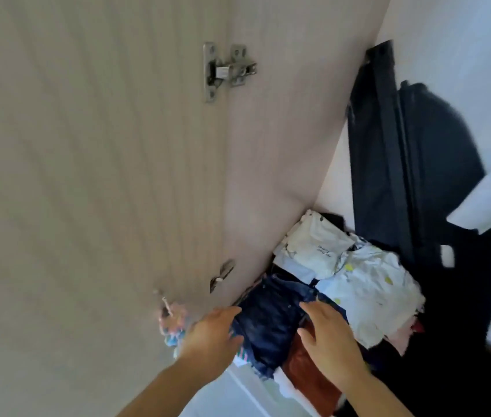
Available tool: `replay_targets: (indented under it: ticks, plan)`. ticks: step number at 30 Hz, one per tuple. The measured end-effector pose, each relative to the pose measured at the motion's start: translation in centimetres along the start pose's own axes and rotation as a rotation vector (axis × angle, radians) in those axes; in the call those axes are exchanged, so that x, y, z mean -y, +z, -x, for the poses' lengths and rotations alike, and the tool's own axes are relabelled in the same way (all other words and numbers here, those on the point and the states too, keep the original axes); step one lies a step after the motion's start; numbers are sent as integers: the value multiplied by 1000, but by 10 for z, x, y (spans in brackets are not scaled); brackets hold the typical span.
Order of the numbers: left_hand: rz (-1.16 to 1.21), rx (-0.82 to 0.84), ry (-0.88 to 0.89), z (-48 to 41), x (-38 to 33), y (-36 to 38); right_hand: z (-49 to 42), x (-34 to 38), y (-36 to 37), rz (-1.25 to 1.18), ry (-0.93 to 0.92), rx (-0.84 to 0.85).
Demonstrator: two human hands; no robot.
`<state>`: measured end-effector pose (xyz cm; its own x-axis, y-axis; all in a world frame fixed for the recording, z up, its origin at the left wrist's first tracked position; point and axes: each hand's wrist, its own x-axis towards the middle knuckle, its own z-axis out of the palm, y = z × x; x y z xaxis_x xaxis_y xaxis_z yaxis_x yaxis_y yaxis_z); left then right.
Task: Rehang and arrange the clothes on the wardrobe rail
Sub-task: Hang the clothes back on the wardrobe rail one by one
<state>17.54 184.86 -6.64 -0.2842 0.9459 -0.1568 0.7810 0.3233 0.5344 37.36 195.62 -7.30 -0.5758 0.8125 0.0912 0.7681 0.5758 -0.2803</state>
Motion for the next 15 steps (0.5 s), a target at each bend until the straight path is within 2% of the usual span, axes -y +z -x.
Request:
replay_targets:
  ticks: [3, 6, 8, 11, 15]
  plan:
    - [-34, -5, -171, 41, 38, 5, -1, 43, 35, -38, -149, 219]
    - [-56, -41, -365, 81, 63, 12, -5, 71, 68, -69, -369, 287]
    - [-33, -82, -524, 109, 74, 19, -6, 100, 75, -83, -493, 395]
    - [44, -177, -761, 154, 85, 34, 2, 141, 90, -93, -731, 526]
    - [173, -392, -1049, 218, 86, 49, 23, 189, 108, -73, -1012, 683]
